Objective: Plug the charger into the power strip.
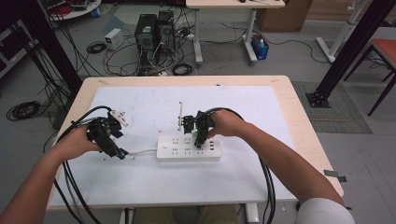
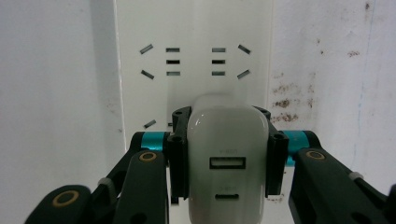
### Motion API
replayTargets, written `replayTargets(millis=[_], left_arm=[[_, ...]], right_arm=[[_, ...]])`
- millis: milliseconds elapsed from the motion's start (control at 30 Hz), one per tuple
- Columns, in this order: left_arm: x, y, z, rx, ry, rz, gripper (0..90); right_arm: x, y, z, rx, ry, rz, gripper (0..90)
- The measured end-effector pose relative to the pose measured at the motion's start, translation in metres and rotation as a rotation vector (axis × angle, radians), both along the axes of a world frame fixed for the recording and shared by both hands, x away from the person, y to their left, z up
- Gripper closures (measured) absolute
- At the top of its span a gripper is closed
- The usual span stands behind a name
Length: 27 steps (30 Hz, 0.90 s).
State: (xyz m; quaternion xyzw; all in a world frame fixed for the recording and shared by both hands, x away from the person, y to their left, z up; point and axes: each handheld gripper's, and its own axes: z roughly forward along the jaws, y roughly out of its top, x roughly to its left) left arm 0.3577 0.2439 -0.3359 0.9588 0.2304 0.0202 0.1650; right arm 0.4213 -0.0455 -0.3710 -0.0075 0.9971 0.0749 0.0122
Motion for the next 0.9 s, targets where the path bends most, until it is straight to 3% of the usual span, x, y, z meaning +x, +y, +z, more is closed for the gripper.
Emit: replayTargets(millis=[100,333,400,533,733,900], left_arm=[[-0.002,0.002,-0.001,-0.002,0.005,0.01,19.4],[-0.001,0.002,-0.003,0.003,0.011,0.02,19.4],[-0.001,0.001,-0.003,0.01,0.01,0.013,19.4],[0.001,0.0,-0.004,0.007,0.013,0.015,19.3],[0.0,0.001,-0.003,0.008,0.008,0.02,19.4],[-0.002,-0.002,-0.002,0.006,-0.001,0.014,19.4]], right_arm=[[0.01,-0.006,-0.001,0.043,0.072,-0.031,62.8],[0.015,-0.013,-0.004,0.094,0.106,-0.047,62.8],[0.014,-0.013,-0.005,0.095,0.099,-0.047,62.8],[0.001,-0.012,-0.007,0.096,0.02,-0.024,62.9],[0.009,-0.015,-0.008,0.123,0.067,-0.031,62.8],[0.003,-0.017,-0.009,0.14,0.03,-0.035,62.6]])
